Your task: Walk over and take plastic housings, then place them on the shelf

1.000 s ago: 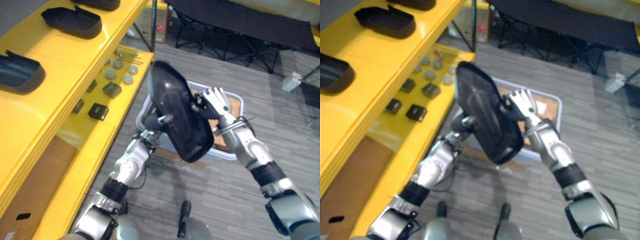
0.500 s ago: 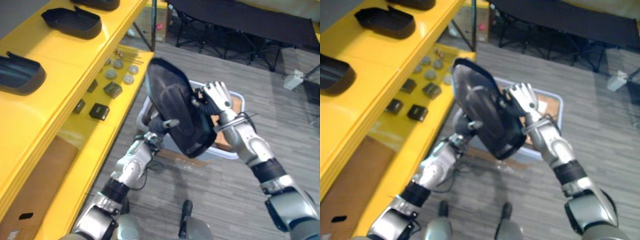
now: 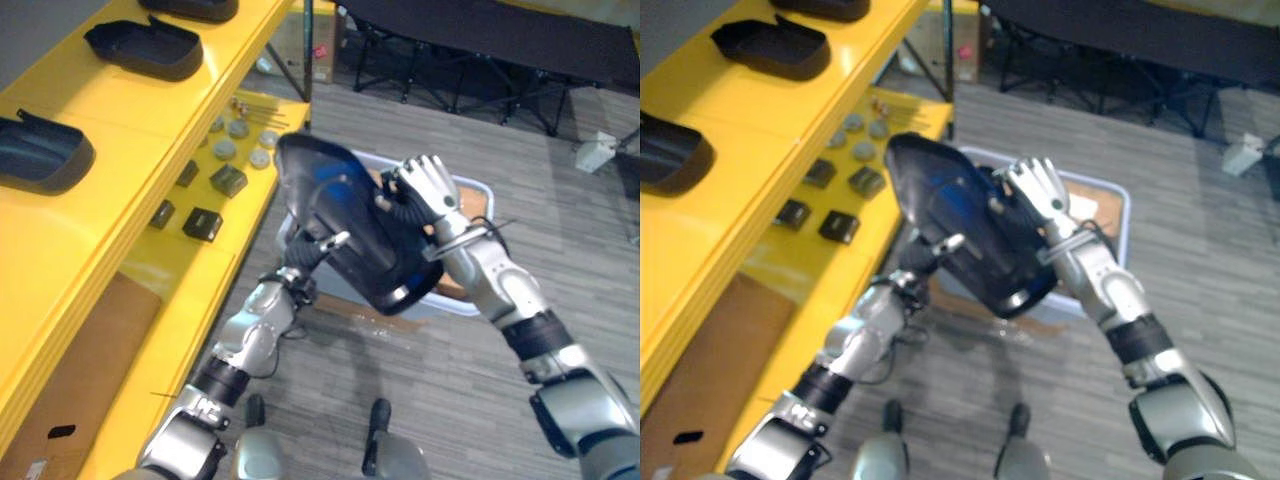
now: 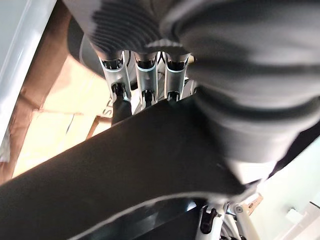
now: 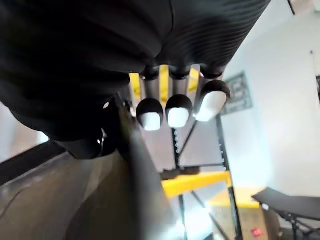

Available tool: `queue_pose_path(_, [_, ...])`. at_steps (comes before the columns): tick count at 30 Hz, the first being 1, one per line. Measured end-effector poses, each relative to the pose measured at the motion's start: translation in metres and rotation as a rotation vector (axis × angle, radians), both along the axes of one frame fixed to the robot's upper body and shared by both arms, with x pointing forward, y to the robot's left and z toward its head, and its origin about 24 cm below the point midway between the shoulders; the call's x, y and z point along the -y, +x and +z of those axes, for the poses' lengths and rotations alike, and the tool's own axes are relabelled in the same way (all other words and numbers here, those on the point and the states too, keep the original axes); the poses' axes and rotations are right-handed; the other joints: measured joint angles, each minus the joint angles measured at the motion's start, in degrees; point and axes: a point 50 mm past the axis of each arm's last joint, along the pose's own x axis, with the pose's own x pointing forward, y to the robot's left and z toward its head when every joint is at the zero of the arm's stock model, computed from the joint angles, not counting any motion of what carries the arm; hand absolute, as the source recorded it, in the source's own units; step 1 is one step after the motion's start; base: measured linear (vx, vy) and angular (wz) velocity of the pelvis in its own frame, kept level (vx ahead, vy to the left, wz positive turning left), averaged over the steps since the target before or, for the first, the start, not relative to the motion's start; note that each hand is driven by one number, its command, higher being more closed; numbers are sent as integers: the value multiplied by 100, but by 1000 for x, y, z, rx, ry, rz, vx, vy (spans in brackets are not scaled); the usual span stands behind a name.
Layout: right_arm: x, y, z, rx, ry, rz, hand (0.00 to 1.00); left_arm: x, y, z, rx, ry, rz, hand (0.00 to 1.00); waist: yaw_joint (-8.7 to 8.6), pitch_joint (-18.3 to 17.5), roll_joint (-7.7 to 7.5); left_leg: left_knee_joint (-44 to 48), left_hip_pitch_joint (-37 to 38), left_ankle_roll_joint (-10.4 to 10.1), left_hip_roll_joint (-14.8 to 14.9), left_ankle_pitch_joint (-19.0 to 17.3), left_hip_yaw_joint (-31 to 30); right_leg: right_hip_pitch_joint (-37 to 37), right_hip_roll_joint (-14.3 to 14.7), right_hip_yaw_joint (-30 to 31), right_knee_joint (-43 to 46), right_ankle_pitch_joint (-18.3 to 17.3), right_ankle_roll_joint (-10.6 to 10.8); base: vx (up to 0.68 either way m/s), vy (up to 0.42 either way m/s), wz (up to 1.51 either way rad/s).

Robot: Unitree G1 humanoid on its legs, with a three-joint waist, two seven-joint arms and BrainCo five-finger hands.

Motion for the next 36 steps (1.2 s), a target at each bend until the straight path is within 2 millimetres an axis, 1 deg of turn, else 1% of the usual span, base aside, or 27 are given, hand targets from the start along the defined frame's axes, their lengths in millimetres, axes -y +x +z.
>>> queue_pose_path(3, [0,0,0,-1,6,5,100,-1,0,0,4,12,8,100,0,28,47,3,-3,0,0,0,-1,-2,0,0,3,0,0,0,0,0])
queue_pose_path(12, [-4,-1,2,-3,34,28,100,-5,2,4,58,60,61,100,1,29,50,3,-4,4,0,-6,9,-8,0,8,2,0,0,0,0,0])
queue_pose_path(17, [-6,-2,2,-1,52,44,100,-6,2,10,121,153,115,100,16,29,49,4,-3,5,1,-7,20,-15,1,19,2,0,0,0,0,0])
queue_pose_path(18, [-6,-2,3,1,56,44,0,-6,1,11,131,165,122,100,17,29,49,5,-3,5,1,-7,21,-14,1,20,2,0,0,0,0,0])
queue_pose_path(20, [-6,-3,4,13,73,63,0,-10,0,15,161,195,152,100,18,29,49,12,-1,5,1,-10,21,-8,2,23,1,0,-1,0,0,0])
queue_pose_path(25, [-9,-5,4,3,110,100,0,-13,-2,16,189,225,170,100,60,29,49,26,6,5,11,-17,9,14,14,23,-3,2,-3,0,0,0])
queue_pose_path(28, [-13,-7,3,-4,143,132,0,-19,-4,11,182,242,195,100,70,28,48,27,16,2,23,-18,9,27,28,23,-10,5,-7,0,0,0])
queue_pose_path(31, [-14,-11,1,-29,217,164,0,-24,-4,8,195,308,238,100,86,28,47,20,94,-3,27,-28,12,106,35,20,-35,6,-8,0,0,0])
queue_pose_path(34, [-20,-18,9,-1,305,222,0,-30,-7,2,197,378,288,100,81,20,44,32,117,-1,30,-50,40,119,37,51,-50,12,-3,-7,3,-4])
queue_pose_path(36, [-20,-18,11,0,342,228,0,-33,-8,-3,193,418,323,100,82,16,36,32,123,-1,31,-49,41,127,41,55,-56,15,-2,0,0,0])
